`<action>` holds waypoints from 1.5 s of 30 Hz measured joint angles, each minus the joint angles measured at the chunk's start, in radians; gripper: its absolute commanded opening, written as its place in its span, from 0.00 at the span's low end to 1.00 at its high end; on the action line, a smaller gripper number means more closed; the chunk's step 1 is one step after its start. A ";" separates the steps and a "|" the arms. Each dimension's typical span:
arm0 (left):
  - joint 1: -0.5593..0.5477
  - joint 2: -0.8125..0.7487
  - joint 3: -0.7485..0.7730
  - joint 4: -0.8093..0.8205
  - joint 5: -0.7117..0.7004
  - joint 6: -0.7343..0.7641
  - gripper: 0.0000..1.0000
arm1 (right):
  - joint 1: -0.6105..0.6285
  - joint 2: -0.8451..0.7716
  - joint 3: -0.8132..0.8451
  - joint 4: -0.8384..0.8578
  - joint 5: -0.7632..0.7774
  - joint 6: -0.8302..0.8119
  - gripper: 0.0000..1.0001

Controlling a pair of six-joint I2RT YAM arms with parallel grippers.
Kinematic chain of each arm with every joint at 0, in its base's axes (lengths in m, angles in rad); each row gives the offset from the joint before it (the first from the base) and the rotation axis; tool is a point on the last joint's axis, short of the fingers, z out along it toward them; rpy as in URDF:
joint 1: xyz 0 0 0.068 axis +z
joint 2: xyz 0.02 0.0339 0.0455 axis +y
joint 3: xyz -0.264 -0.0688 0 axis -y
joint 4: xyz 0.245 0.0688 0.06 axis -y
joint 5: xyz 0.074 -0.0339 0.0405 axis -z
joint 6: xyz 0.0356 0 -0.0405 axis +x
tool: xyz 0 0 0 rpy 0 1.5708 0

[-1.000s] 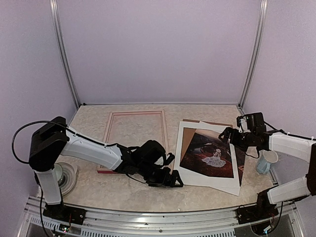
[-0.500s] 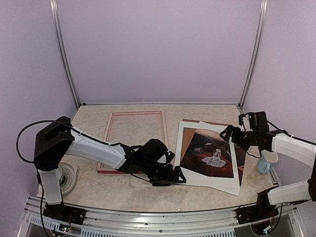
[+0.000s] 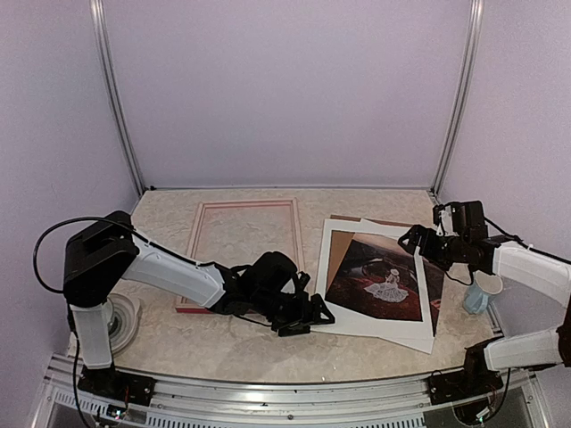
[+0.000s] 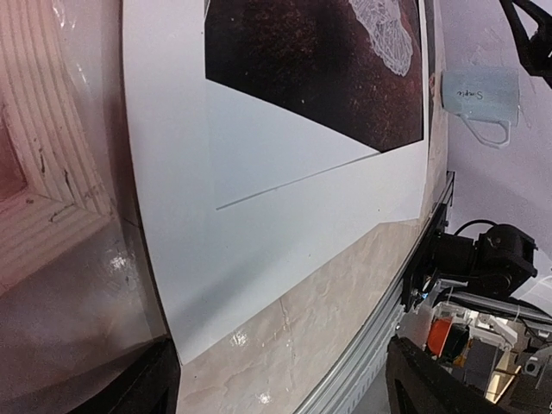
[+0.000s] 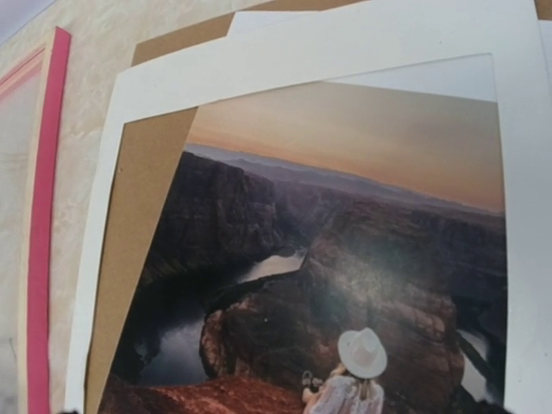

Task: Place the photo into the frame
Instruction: Adjust the mat board with the photo.

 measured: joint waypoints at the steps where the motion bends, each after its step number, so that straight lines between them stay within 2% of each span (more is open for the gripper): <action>1: 0.002 -0.001 -0.008 0.016 -0.003 -0.010 0.80 | 0.000 0.002 0.000 0.000 0.000 0.000 0.99; 24: 0.009 -0.008 -0.155 0.315 -0.056 -0.142 0.77 | 0.000 0.202 -0.088 0.107 -0.028 0.000 0.99; 45: 0.009 0.007 -0.161 0.606 -0.048 -0.212 0.76 | 0.000 0.256 -0.103 0.206 -0.056 0.000 0.99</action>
